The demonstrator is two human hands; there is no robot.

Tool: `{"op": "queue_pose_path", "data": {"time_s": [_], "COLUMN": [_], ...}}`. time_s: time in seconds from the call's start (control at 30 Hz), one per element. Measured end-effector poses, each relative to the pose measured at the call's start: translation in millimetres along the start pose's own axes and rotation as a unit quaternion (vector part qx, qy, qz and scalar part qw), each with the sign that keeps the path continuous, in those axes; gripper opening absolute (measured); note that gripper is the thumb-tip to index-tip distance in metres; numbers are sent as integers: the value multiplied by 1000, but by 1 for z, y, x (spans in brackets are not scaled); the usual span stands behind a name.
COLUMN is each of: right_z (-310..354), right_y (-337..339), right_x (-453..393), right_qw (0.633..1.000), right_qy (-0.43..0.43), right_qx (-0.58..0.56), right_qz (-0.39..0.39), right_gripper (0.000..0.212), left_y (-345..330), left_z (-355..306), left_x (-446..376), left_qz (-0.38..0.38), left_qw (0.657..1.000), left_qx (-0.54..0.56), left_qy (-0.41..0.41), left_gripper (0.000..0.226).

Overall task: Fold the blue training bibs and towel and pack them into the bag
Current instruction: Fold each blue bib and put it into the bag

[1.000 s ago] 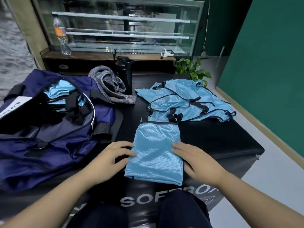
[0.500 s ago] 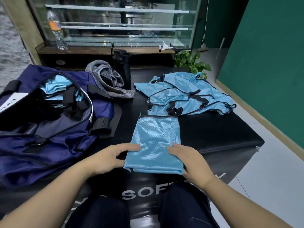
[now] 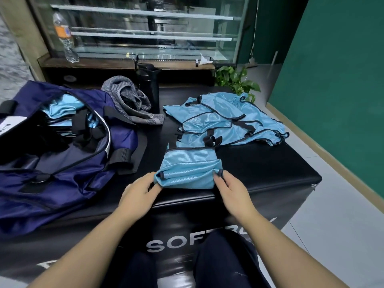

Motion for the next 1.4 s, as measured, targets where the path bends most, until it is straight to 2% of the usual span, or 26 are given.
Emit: {"op": "queue_pose_path", "data": {"time_s": [0.07,0.17,0.33,0.53,0.67,0.83,0.9,1.0,1.1,1.17,1.27,1.4], "right_z": [3,8,7,14,6,-1,-5,-8,-9,-9,-8,-8], "right_y": [1,-2,-10,-29,-38,-44,-44,-45,-46,-45,-42,-39], "right_x": [2,7,4,-19,-36,-50,-54,-58,-61,-62,-59,-56], "right_qw": [1000,1000,999,984,966,952,951,947,943,944,948,950], "right_qy": [-4,-9,-40,-29,-63,-108,-130,-156,-170,-177,-200,-224], "right_qx": [-5,-11,-19,170,245,273,265,257,260,250,206,173], "right_qz": [-11,-25,-20,32,52,83,95,112,123,126,136,130], "right_gripper": [34,37,40,40,39,42,43,43,42,41,34,29], "left_y": [-1,-1,-1,5,7,6,4,9,15,18,14,8], "left_z": [1,10,17,20,24,31,34,36,38,32,23,34], "left_x": [4,9,14,5,-2,-11,-14,-13,-12,-16,-20,-20], "left_qz": [1,-26,-68,-84,-79,-45,-45,-85,-112,-93,-23,17], "left_qw": [1000,998,993,989,986,987,985,978,967,966,968,959], "left_qx": [14,21,2,-1,0,44,35,11,14,3,-36,18], "left_qy": [22,62,101,125,148,151,162,192,229,240,247,283], "left_gripper": [46,33,38,32,21,49,45,23,33,42,57,59]}}
Point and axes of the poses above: each hand's wrist, its own x-axis away from the middle knuckle, its own y-axis out of the back of the hand, z = x × y, the point moved 9 cm from there along -x, towards the middle knuckle, and after that the axes turned 4 degrees about -z, right-handed, at the moved point
